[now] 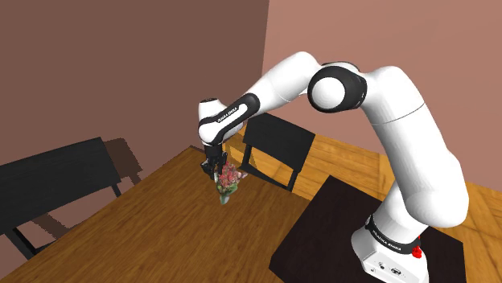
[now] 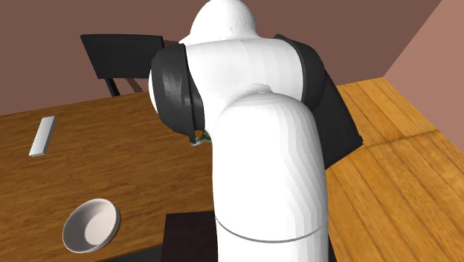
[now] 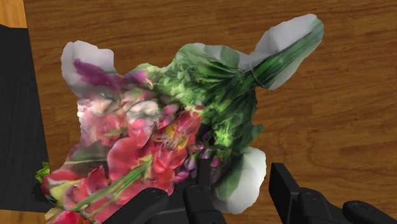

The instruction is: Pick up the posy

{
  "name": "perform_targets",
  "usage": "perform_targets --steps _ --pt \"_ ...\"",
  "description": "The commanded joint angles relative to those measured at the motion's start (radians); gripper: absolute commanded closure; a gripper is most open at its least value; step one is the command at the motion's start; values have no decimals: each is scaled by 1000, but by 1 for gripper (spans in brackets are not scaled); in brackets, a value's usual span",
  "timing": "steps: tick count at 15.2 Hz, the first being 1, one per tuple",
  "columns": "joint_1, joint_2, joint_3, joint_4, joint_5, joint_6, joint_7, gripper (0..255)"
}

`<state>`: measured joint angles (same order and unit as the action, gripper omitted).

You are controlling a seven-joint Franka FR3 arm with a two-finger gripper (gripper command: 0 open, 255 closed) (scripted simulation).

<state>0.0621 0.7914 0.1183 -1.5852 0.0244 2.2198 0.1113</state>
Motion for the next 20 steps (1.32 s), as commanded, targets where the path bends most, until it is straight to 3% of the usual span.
perform_targets --steps 1,20 --pt "0 1 0 -1 0 0 0 255" --pt "-8 -136 8 -10 8 -127 7 255"
